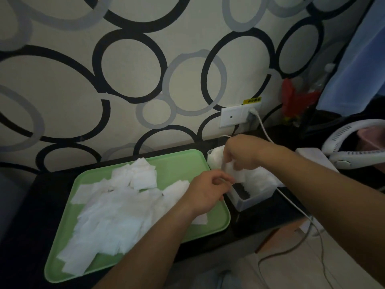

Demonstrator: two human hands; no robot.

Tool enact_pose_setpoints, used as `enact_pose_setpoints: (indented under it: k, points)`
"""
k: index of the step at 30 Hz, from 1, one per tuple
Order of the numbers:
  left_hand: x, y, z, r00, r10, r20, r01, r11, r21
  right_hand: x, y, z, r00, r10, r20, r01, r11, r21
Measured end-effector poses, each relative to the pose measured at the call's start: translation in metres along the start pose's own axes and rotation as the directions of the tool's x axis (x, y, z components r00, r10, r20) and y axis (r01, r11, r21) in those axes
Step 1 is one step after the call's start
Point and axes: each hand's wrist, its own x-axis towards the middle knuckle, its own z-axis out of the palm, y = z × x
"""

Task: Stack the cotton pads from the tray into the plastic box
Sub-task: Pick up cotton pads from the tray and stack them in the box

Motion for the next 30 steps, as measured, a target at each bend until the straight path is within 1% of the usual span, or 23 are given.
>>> enact_pose_setpoints:
  k: [2,4,7,9,11,14,16,18,20,22,26,28,30]
  points:
    - [-0.001,0.000,0.000,1.000,0.002,0.000,-0.002,1.000,0.003,0.002,-0.006,0.004,0.996,-0.034,-0.087,0.037,0.999,0.040]
    - [0.000,0.000,-0.001,1.000,0.005,0.001,-0.005,1.000,0.007,0.003,-0.009,0.007,0.989,-0.038,-0.140,0.047,0.997,0.064]
    - [0.000,0.000,-0.001,1.000,0.010,0.007,-0.010,1.000,-0.008,0.001,-0.011,0.009,0.992,-0.019,-0.121,0.027,0.997,0.068]
    - [0.000,0.000,-0.002,1.000,0.010,0.009,-0.010,1.000,-0.020,0.000,-0.010,0.011,0.991,-0.007,-0.136,0.021,0.995,0.099]
    - [-0.001,0.002,-0.003,1.000,0.005,0.017,-0.004,1.000,-0.029,-0.001,-0.007,0.011,0.984,0.013,-0.178,0.023,0.981,0.194]
    - [-0.006,0.006,-0.010,1.000,0.007,0.003,-0.006,0.998,-0.067,-0.003,-0.002,0.008,0.974,0.055,-0.220,0.032,0.927,0.374]
    - [-0.010,0.010,-0.022,0.997,0.025,-0.075,-0.033,0.993,-0.110,-0.007,0.000,0.003,0.964,0.082,-0.251,0.055,0.868,0.493]
    - [-0.016,0.013,-0.040,0.978,0.052,-0.201,-0.079,0.988,-0.131,-0.011,-0.004,-0.004,0.943,0.121,-0.309,0.094,0.796,0.598]
    - [-0.025,0.013,-0.058,0.947,0.050,-0.316,-0.102,0.983,-0.152,-0.011,-0.015,-0.011,0.917,0.150,-0.369,0.148,0.732,0.665]
    - [-0.035,0.010,-0.075,0.917,0.020,-0.399,-0.102,0.977,-0.186,-0.005,-0.034,-0.014,0.910,0.139,-0.390,0.200,0.677,0.709]
    - [-0.052,-0.003,-0.106,0.861,-0.053,-0.507,-0.054,0.980,-0.194,0.014,-0.084,-0.011,0.930,0.095,-0.355,0.235,0.588,0.774]
    - [-0.059,-0.009,-0.121,0.827,-0.079,-0.556,-0.038,0.980,-0.196,0.023,-0.108,-0.004,0.951,0.085,-0.296,0.204,0.548,0.811]
    - [-0.068,-0.014,-0.136,0.793,-0.099,-0.601,-0.028,0.980,-0.198,0.032,-0.131,0.007,0.967,0.082,-0.241,0.159,0.544,0.824]
